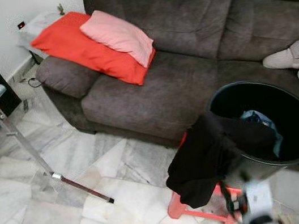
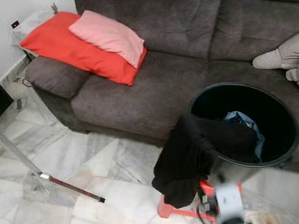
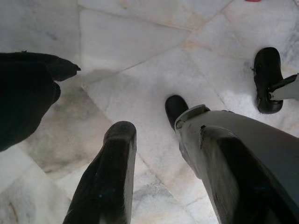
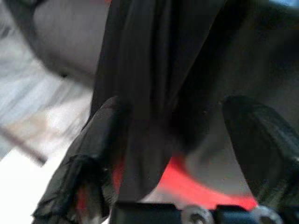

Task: Hang hanger

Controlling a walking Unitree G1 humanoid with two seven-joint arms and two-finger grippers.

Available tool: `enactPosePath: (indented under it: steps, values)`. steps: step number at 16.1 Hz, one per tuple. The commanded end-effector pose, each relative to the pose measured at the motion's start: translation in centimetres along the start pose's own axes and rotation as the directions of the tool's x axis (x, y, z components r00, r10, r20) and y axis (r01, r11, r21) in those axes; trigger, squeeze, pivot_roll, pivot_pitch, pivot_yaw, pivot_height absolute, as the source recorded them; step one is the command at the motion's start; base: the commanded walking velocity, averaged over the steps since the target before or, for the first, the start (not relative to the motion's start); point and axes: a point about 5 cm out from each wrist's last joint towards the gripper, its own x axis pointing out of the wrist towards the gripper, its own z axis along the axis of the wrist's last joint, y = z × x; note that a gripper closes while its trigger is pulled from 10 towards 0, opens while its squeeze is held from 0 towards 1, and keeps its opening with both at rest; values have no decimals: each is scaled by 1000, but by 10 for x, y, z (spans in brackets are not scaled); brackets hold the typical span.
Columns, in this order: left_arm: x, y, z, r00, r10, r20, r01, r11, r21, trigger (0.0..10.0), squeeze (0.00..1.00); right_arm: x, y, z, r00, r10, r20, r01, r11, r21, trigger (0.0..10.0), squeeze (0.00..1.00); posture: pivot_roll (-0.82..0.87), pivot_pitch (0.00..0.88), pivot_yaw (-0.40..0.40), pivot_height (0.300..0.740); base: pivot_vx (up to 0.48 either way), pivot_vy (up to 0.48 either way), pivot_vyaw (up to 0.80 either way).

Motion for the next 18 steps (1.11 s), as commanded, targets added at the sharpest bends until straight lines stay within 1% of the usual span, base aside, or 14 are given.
enactPosePath:
  steps: [1, 2, 3, 4, 5, 6, 7, 8, 10, 13, 14, 16, 17, 18]
  values:
    - [-4, -1, -19, 997, -14, -72, 15, 1000, 22, 10000, 0, 3, -3, 0, 999, -45, -22, 45, 999, -11, 10000, 1000, -77, 174, -58, 740, 0, 0, 0]
    - [-4, -1, -19, 997, -14, -71, 15, 1000, 22, 10000, 0, 9, 1, 2, 999, -21, -27, 21, 999, -27, 10000, 1000, -75, 174, -56, 740, 0, 0, 0]
    - [-4, -1, -18, 997, -13, -71, 15, 1000, 21, 10000, 0, 16, 4, 5, 1000, -3, -28, 3, 1000, -16, 10000, 1000, -69, 175, -55, 740, 0, 0, 0]
    - [-4, -1, -18, 997, -12, -70, 14, 1000, 21, 10000, 0, 24, 5, 9, 1000, 11, -28, -11, 1000, 2, 10000, 898, -70, 177, -54, 740, 0, 0, 0]
    - [-4, -1, -18, 997, -12, -70, 14, 1000, 21, 10000, 0, 31, 7, 12, 999, 36, -37, -35, 999, 6, 10000, 0, -71, 184, -54, 740, 0, 0, 0]
    - [-4, -2, -18, 997, -13, -71, 14, 1000, 20, 10000, 0, 35, 8, 14, 998, 49, -50, -49, 999, 12, 10000, 0, -68, 190, -54, 740, 0, 0, 0]
    - [-4, -2, -18, 997, -13, -71, 14, 1000, 18, 10000, 0, 35, 9, 15, 997, 53, -54, -52, 999, 13, 10000, 0, -64, 193, -55, 740, 0, 0, 0]
    - [-4, -2, -18, 997, -12, -72, 13, 1000, 14, 10000, 0, 30, 13, 13, 995, 52, -85, -50, 999, 19, 10000, 0, -61, 197, -56, 740, 0, 0, 0]
    - [-4, -2, -18, 997, -13, -72, 14, 1000, 12, 10000, 0, 24, 17, 5, 992, 59, -114, -57, 998, 20, 10000, 0, -60, 202, -55, 740, 0, 0, 0]
    - [-4, -2, -17, 997, -16, -72, 17, 1000, 12, 10000, 0, 17, 17, -3, 991, 44, -129, -39, 999, 35, 10000, 0, -63, 206, -53, 740, 0, 0, 0]
    - [-4, -2, -17, 997, -17, -73, 18, 1000, 14, 10000, 0, 14, 18, -9, 987, 53, -155, -48, 998, 35, 10000, 0, -62, 205, -53, 740, 0, 0, 0]
    - [-3, -1, -16, 997, -16, -70, 17, 1000, 14, 10000, 0, 15, 20, -10, 982, 68, -178, -62, 997, 40, 10000, 0, -61, 207, -52, 740, 0, 0, 0]
    - [-3, -1, -16, 997, -16, -69, 17, 1000, 15, 10000, 0, 17, 23, -14, 971, 97, -218, -92, 995, 31, 10000, 0, -61, 207, -50, 740, 0, 0, 0]
    - [-3, -1, -15, 998, -16, -69, 17, 1000, 16, 10000, 0, 19, 25, -16, 964, 119, -236, -117, 993, 23, 10000, 0, -60, 206, -48, 740, 0, 0, 0]
